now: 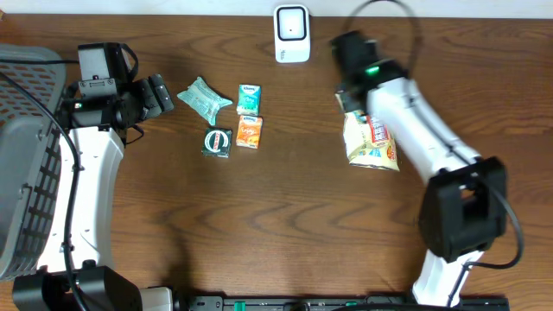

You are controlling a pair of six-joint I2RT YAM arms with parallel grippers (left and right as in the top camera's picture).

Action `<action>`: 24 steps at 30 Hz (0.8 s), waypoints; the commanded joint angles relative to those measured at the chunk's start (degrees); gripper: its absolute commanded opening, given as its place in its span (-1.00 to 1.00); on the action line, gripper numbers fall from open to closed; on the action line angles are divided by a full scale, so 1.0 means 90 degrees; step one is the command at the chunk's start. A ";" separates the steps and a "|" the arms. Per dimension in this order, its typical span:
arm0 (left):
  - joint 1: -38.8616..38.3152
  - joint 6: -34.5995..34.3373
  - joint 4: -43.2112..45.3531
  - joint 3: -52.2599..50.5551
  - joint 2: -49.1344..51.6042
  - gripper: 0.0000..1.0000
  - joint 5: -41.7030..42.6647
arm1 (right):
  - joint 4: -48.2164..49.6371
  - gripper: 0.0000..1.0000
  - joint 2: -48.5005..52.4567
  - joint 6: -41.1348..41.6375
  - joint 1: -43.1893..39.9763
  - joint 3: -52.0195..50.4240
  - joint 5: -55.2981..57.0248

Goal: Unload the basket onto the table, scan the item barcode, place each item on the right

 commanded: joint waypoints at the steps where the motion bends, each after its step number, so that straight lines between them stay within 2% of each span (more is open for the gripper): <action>1: 0.0022 -0.0053 -0.0017 -0.0032 0.0036 0.95 -0.0041 | -0.0022 0.77 0.0005 -0.0328 -0.0707 -0.0272 -0.2460; 8: 0.0022 -0.0053 -0.0017 -0.0032 0.0036 0.96 -0.0041 | 0.0369 0.74 0.0007 -0.0505 -0.1532 -0.1100 -0.4131; 12: 0.0022 -0.0053 -0.0017 -0.0032 0.0036 0.95 -0.0041 | 0.0840 0.79 0.0007 -0.0826 -0.1523 -0.1605 -0.4357; 15: 0.0022 -0.0053 -0.0017 -0.0032 0.0036 0.95 -0.0041 | 0.1192 0.71 0.0007 -0.0843 -0.1481 -0.1965 -0.4352; 20: 0.0022 -0.0053 -0.0017 -0.0032 0.0036 0.95 -0.0041 | 0.1394 -0.24 0.0007 -0.0818 -0.1467 -0.2251 -0.4359; 24: 0.0022 -0.0053 -0.0017 -0.0032 0.0036 0.96 -0.0041 | 0.1528 -0.95 0.0007 -0.0389 -0.1423 -0.2215 -0.4391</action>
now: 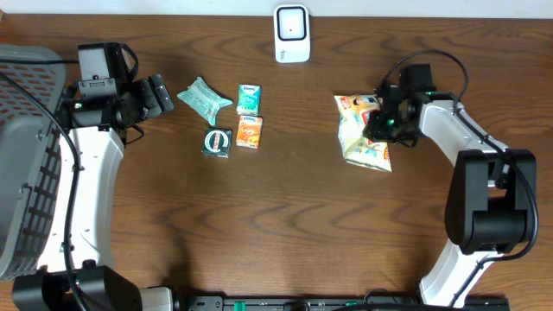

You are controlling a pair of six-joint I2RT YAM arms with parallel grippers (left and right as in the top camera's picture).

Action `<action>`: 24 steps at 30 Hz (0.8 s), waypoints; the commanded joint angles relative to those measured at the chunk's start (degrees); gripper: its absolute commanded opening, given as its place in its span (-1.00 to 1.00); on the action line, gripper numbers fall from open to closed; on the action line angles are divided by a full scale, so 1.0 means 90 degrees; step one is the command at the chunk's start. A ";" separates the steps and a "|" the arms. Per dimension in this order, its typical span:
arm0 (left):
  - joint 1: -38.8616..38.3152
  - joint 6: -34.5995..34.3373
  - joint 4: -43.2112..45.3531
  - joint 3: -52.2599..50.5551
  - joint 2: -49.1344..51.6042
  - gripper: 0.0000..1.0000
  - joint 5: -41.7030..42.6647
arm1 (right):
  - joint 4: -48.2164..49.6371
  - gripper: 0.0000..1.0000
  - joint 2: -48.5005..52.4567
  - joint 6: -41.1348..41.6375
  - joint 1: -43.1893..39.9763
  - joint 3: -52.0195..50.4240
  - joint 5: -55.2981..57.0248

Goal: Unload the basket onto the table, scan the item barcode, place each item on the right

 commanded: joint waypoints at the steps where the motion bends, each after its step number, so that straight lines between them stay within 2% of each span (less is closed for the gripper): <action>1: 0.0022 -0.0053 -0.0017 -0.0032 0.0036 0.96 -0.0041 | 0.0063 -0.98 0.0034 0.0398 0.0092 -0.0002 -0.0068; 8: 0.0022 -0.0053 -0.0017 -0.0032 0.0036 0.95 -0.0041 | 0.0865 -0.98 0.0024 0.0891 0.0146 0.0393 -0.1290; 14: 0.0022 -0.0053 -0.0017 -0.0032 0.0036 0.96 -0.0041 | 0.2931 -0.97 0.0024 0.1904 0.0478 0.0716 -0.1661; 19: 0.0022 -0.0053 -0.0017 -0.0032 0.0036 0.95 -0.0041 | 0.4544 -0.98 0.0027 0.2399 0.1032 0.0741 -0.0500; 24: 0.0022 -0.0053 -0.0017 -0.0032 0.0036 0.95 -0.0041 | 0.4653 -0.98 0.0039 0.2276 0.1481 0.1173 0.0891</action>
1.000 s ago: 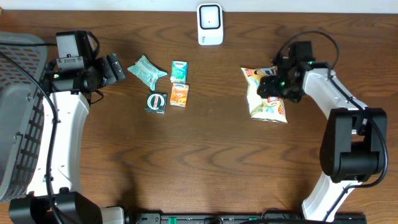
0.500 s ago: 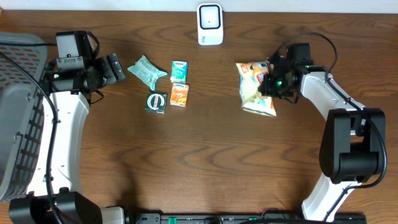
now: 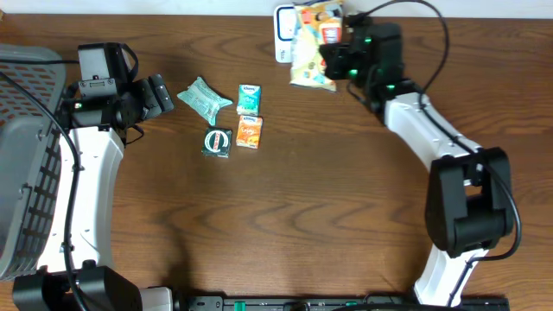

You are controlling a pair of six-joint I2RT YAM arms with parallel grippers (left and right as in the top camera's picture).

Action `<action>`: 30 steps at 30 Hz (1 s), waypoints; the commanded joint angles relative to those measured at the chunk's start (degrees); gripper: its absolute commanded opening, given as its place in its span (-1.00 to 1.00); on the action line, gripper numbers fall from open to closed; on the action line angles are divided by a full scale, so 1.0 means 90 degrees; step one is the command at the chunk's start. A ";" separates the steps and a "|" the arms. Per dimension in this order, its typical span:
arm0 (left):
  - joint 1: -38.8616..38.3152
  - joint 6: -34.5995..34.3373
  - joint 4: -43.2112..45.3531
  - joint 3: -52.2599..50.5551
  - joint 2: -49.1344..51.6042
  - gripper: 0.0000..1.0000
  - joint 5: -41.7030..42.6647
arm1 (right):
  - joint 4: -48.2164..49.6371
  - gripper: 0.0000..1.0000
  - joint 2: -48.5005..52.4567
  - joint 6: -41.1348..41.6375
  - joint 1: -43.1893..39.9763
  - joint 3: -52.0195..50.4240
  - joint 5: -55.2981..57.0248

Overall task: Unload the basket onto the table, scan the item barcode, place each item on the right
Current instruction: 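Hold the turned snack bag under the scanner again with right gripper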

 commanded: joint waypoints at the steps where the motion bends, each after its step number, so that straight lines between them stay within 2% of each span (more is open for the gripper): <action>1: 0.0022 -0.0053 -0.0017 -0.0032 0.0036 0.95 -0.0039 | 0.0063 -0.98 -0.0041 -0.0015 0.0226 0.0563 0.1195; 7: 0.0022 -0.0053 -0.0017 -0.0032 0.0036 0.95 -0.0039 | -0.0651 -0.98 0.0245 -0.0894 0.0362 0.1994 0.1860; 14: 0.0022 -0.0053 -0.0017 -0.0032 0.0036 0.96 -0.0039 | -0.2310 -0.98 0.1855 -0.1564 0.0512 0.4430 0.1919; 17: 0.0022 -0.0053 -0.0017 -0.0032 0.0036 0.95 -0.0039 | -0.2732 -0.98 0.2409 -0.1875 0.0668 0.5054 0.2030; 22: 0.0022 -0.0053 -0.0017 -0.0032 0.0036 0.96 -0.0039 | -0.2747 -0.98 0.2613 -0.2018 0.0872 0.5134 0.2985; 30: 0.0022 -0.0053 -0.0017 -0.0032 0.0036 0.95 -0.0039 | -0.2761 -0.98 0.2613 -0.2327 0.0971 0.5134 0.3281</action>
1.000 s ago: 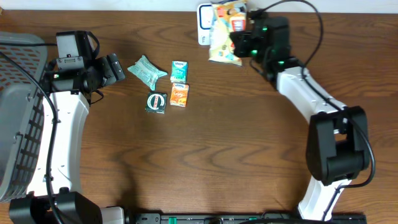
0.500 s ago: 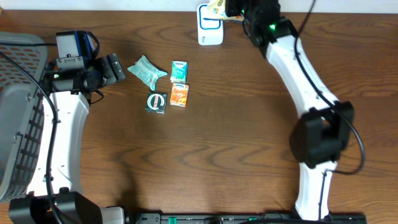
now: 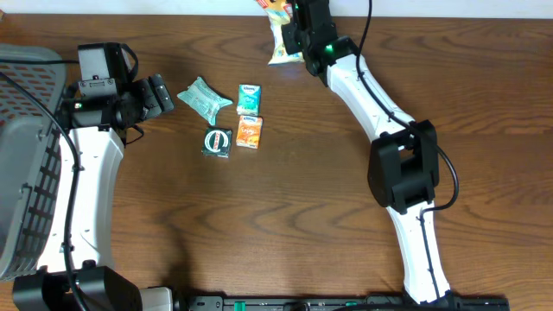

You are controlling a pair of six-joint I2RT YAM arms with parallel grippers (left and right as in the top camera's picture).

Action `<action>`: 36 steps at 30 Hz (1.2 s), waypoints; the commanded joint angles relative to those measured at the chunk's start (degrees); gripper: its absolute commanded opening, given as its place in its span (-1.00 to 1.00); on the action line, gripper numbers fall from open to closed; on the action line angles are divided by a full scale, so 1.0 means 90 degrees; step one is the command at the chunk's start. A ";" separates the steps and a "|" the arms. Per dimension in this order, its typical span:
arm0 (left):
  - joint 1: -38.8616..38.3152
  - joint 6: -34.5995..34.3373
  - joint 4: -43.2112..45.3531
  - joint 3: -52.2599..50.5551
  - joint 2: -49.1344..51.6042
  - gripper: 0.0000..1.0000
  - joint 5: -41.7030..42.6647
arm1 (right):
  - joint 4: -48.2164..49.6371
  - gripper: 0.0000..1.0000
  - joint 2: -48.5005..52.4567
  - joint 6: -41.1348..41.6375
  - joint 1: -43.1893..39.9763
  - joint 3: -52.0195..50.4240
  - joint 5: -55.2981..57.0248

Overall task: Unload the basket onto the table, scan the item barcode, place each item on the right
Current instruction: 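Hold the turned snack bag under the scanner again with right gripper, then carry the snack bag to the right table edge and release it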

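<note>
At the table's far edge in the overhead view, my right gripper (image 3: 294, 28) is shut on a crinkled snack bag (image 3: 279, 48). The bag is white with orange and yellow print and reaches up to the top of the frame. Bag and wrist cover the spot below them, so no scanner shows there. My left gripper (image 3: 161, 94) hovers at the left of the table with its fingers apart and nothing in them, just left of a teal pack (image 3: 205, 97).
A group of small items lies left of centre: a green tissue pack (image 3: 249, 98), an orange pack (image 3: 249, 131) and a dark green pack (image 3: 217, 142). A grey mesh basket (image 3: 19, 164) fills the left edge.
My right gripper has carried the snack bag further left and toward the far edge. The white scanner that still showed beside the bag is now covered. The left arm is unchanged.
At first the snack bag lay on the table at the right with my right arm over it. Then the gripper was down at the bag. After that the bag was held up beside the white scanner at the far edge, and now it covers the scanner.
</note>
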 commanded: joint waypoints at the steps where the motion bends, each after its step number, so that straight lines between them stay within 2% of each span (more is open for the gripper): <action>1: 0.0022 -0.0053 -0.0017 -0.0032 0.0036 0.95 -0.0041 | 0.0053 -0.98 -0.0267 -0.0187 -0.0039 0.0185 0.0500; 15: 0.0022 -0.0053 -0.0017 -0.0032 0.0036 0.95 -0.0039 | 0.0680 -0.98 -0.0257 0.0109 -0.0080 0.0185 0.0556; 19: 0.0022 -0.0053 -0.0017 -0.0032 0.0036 0.95 -0.0041 | 0.0636 -0.98 -0.0415 0.0741 -0.0291 0.0187 0.1224; 24: 0.0022 -0.0053 -0.0017 -0.0032 0.0036 0.95 -0.0041 | 0.0041 -0.98 -0.0763 0.0886 -0.0891 0.0187 0.1498; 33: 0.0022 -0.0053 -0.0017 -0.0032 0.0036 0.95 -0.0041 | -0.2144 -0.98 -0.0925 0.0882 -0.2713 0.0158 0.1486; 36: 0.0022 -0.0053 -0.0017 -0.0032 0.0036 0.96 -0.0041 | -0.2596 -0.98 -0.0831 0.0542 -0.3313 0.0121 0.1472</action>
